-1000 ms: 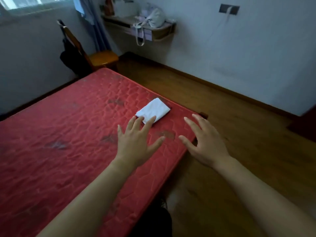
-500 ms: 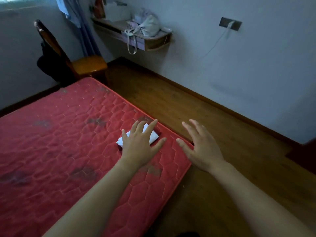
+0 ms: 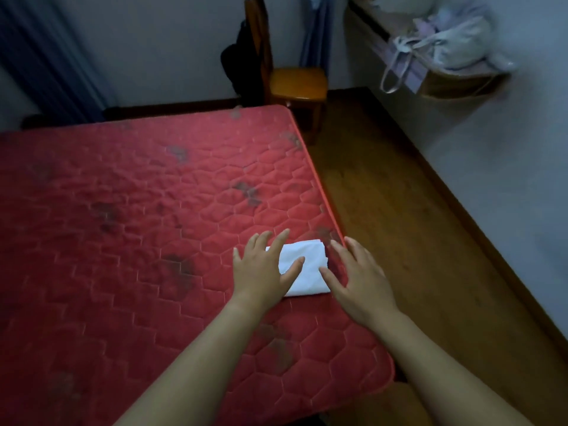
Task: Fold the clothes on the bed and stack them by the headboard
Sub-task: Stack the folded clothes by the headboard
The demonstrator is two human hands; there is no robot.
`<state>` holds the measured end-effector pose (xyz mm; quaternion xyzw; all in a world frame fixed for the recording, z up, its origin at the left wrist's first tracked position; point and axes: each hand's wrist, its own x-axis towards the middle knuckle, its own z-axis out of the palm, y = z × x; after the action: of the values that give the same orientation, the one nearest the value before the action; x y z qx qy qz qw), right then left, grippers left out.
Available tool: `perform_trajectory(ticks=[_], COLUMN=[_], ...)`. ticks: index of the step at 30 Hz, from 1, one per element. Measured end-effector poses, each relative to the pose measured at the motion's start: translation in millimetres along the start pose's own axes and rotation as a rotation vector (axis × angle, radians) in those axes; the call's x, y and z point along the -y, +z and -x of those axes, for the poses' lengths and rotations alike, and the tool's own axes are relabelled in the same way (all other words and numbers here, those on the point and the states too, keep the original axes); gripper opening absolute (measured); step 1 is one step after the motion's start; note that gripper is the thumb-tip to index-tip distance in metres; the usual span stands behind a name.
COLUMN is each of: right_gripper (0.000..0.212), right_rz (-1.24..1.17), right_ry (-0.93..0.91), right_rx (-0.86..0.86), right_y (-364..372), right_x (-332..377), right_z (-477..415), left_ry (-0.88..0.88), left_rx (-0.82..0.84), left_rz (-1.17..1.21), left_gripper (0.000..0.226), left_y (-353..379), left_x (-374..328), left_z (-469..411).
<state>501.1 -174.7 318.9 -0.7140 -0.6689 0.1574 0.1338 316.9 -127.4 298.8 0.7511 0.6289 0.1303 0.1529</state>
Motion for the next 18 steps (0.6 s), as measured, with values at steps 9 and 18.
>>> perform_trajectory(ticks=[9, 18], right_gripper=[0.061, 0.066], right_rz=[-0.015, 0.156], right_ry=[0.014, 0.252], right_rx=[0.086, 0.078], right_y=[129.7, 294.8], right_x=[-85.6, -167.0], right_z=[-93.9, -146.9], left_ry=[-0.271, -0.479], left_rx=[0.007, -0.091], left_rz=[-0.051, -0.051], left_gripper=[0.057, 0.065], left_y=[131.5, 299.1], left_x=[49.5, 112.0], left_z=[-61.7, -116.9])
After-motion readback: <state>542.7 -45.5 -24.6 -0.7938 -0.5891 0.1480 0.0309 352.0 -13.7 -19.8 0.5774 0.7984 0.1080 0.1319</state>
